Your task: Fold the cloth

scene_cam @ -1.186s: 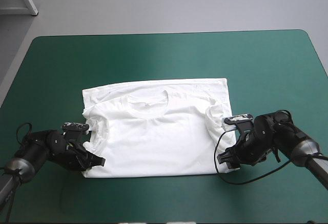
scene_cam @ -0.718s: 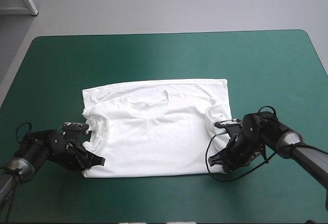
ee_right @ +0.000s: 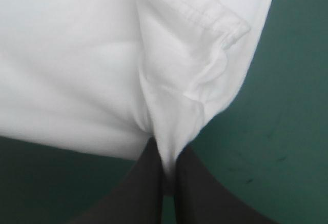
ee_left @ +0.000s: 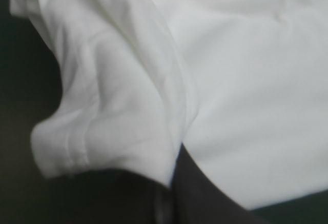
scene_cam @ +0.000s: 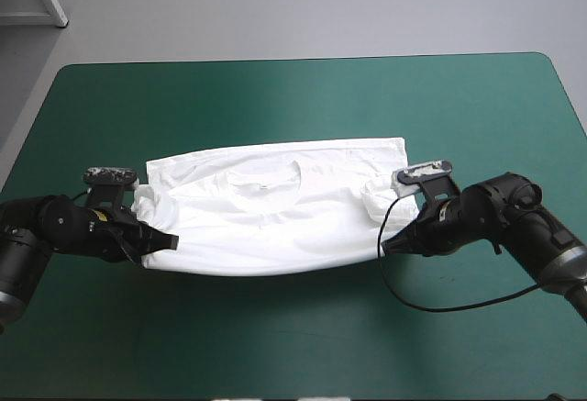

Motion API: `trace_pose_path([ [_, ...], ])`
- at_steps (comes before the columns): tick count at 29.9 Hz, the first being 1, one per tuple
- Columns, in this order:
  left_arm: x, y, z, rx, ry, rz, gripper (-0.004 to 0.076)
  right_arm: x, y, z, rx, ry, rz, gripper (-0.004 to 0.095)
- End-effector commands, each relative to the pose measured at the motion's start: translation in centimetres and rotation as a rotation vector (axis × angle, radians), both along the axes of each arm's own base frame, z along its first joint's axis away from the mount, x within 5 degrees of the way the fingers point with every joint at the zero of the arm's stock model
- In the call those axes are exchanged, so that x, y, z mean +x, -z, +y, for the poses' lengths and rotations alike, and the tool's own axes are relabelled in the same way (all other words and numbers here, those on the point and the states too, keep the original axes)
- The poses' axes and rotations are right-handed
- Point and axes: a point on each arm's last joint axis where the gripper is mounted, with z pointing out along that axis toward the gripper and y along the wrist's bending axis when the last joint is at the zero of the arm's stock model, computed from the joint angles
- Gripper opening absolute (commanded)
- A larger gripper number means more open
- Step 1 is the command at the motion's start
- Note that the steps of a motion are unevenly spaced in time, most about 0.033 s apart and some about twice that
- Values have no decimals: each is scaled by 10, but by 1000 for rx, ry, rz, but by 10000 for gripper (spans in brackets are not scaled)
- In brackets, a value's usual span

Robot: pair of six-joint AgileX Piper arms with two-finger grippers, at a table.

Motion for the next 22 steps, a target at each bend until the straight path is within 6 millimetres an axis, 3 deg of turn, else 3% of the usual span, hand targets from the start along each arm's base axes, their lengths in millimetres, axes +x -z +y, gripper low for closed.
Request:
trace_pose_path([
  [1, 14, -33, -1, -4, -19, -147, -10, 13, -38, 1, 22, -1, -212, -14],
  [5, 44, -39, -2, 7, -31, -170, -10, 46, -54, 6, -11, 23, -374, -14],
  [12, 106, -24, -4, 9, -59, -222, -10, 113, -50, 29, -29, 45, -513, -14],
  [17, 144, -2, -4, 31, -92, -236, -10, 158, -33, 30, -27, 102, -527, -14],
  [22, 166, 25, 0, 90, -114, -226, -10, 183, -9, 35, -58, 96, -508, -14],
])
